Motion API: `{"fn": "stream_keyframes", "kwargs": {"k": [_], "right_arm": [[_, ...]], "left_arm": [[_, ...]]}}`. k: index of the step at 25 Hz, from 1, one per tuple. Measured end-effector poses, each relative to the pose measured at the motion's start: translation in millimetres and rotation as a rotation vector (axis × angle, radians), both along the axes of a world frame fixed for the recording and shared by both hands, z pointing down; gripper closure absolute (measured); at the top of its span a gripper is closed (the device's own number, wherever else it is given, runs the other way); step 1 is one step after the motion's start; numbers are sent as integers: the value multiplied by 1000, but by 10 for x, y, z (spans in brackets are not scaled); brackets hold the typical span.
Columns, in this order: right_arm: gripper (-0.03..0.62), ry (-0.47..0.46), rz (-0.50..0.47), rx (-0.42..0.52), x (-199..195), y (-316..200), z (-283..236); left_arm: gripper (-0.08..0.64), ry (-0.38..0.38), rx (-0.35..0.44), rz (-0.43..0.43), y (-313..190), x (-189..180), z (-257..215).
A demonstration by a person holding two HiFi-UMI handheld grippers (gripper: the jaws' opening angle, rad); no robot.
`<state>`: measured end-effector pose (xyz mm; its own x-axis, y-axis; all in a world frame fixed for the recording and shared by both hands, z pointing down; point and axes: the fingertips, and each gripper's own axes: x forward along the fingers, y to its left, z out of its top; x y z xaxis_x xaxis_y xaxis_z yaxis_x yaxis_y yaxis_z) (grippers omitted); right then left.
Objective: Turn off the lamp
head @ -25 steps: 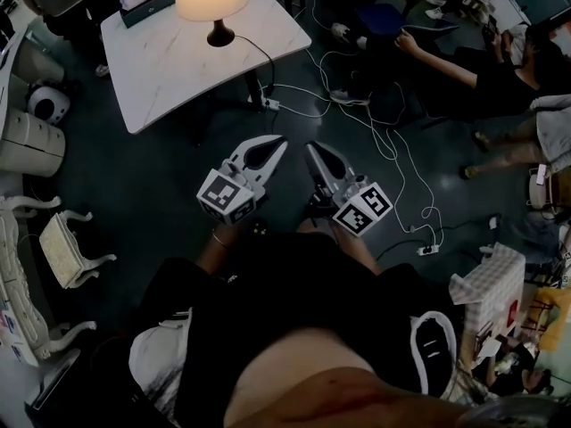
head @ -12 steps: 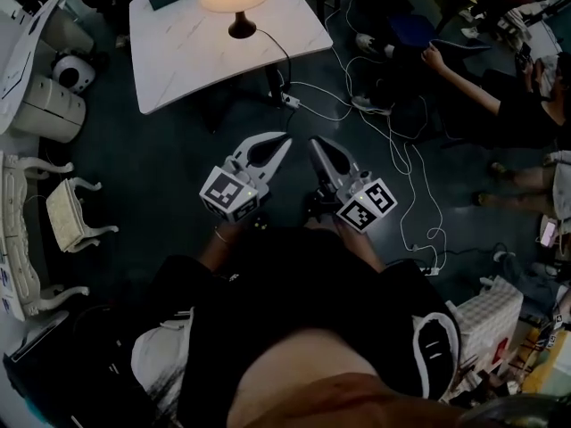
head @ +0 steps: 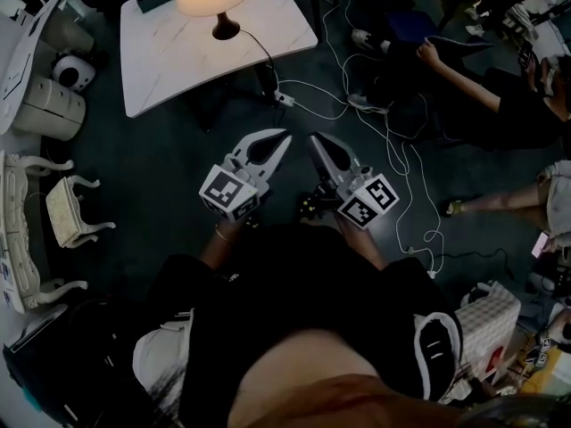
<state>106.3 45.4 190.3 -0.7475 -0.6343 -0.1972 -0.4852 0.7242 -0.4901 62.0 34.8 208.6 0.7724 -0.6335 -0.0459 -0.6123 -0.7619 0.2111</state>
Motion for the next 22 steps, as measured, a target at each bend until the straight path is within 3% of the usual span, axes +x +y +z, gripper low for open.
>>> {"fn": "stream_keyframes", "kwargs": {"k": [9,13,22], "right_arm": [[591,-6,-38,-5,513,-259,68],[591,-3,-77,-7,637,-353,135],[591,0,-170,-18,683,-565,290]], "left_arm": [[552,-29,-31,-56,-254,486,59],[552,-18,7,-80,-311,600,145],[552,-16,-17,-202,-426,559,227]]}}
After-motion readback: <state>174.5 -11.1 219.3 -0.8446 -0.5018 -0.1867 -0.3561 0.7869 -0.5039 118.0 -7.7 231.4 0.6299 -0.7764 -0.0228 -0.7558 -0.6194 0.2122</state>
